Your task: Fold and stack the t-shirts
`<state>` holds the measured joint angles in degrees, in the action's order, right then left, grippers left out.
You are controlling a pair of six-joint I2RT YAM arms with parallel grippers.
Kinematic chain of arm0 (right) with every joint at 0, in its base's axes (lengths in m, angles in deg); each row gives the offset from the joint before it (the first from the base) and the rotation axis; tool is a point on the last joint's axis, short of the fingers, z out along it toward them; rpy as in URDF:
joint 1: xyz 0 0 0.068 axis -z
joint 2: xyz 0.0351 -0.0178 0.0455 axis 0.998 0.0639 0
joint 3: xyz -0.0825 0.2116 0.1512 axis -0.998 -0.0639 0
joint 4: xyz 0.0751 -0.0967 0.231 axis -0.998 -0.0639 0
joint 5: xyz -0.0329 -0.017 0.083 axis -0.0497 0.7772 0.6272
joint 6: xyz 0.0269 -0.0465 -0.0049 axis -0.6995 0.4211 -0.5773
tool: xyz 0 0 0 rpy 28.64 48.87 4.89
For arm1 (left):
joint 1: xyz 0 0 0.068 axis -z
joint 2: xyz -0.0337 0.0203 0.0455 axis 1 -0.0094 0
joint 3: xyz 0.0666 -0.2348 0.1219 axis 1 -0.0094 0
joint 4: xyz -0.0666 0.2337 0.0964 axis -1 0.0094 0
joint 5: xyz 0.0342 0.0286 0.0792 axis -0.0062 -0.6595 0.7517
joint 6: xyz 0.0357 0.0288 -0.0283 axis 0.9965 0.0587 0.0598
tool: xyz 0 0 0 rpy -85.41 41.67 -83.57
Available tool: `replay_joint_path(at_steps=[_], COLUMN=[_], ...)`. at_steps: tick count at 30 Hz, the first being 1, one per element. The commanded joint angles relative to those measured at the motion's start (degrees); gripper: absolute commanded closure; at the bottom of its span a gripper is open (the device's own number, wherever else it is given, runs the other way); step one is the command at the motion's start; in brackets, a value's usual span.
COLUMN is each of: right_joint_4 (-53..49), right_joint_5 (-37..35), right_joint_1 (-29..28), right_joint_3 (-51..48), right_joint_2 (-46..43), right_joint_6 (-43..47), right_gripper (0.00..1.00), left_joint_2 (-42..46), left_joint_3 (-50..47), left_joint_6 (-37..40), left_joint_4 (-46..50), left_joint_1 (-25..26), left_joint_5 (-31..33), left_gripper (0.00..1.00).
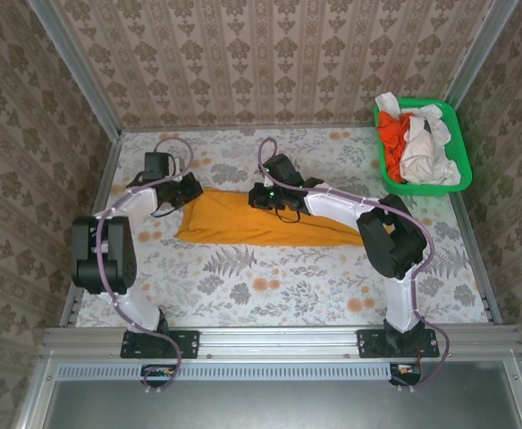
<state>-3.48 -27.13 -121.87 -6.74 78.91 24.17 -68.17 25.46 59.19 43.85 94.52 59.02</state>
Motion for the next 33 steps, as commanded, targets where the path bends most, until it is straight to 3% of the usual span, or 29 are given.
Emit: replay_joint_path(at_steps=[1, 11, 21, 24, 25, 29, 33], right_joint_4=[3.3, 4.9, 2.4, 1.1, 1.6, 2.7, 1.4], right_joint_5=[-0.6, -2.0, -4.7, -6.3, -7.1, -13.0, -18.3], right_joint_1=[-0.4, -2.9, -3.1, -3.2, -3.2, -3.1, -2.5], right_joint_3=[-1.7, -10.0, -9.5, -8.4, -8.7, -11.0, -12.4], right_joint_2=[-3.2, -7.9, -2.0, -2.5, -3.5, -9.0, -12.8], right_joint_6=[1.1, 2.7, 1.6, 1.8, 2.1, 4.2, 6.5], right_gripper=[1.00, 1.00, 1.00, 0.85, 0.76, 0.42, 0.32], left_joint_2=[3.7, 10.8, 5.4, 5.3, 5.6, 8.1, 10.2], left_joint_3=[-1.2, -9.6, -13.9, -13.9, -13.8, -11.9, -7.6], left_joint_6=[0.4, 2.2, 2.9, 3.1, 3.2, 4.6, 6.3], left_joint_4=[1.9, 5.2, 2.9, 3.2, 3.5, 6.5, 11.4], left_joint_1=[-1.0, -1.8, -2.5, -2.3, -2.3, -1.4, 3.3], left_joint_5=[-0.8, -0.5, 1.3, 1.5, 1.6, 4.7, 11.0], left_gripper=[1.00, 1.00, 1.00, 1.00, 0.99, 0.59, 0.23])
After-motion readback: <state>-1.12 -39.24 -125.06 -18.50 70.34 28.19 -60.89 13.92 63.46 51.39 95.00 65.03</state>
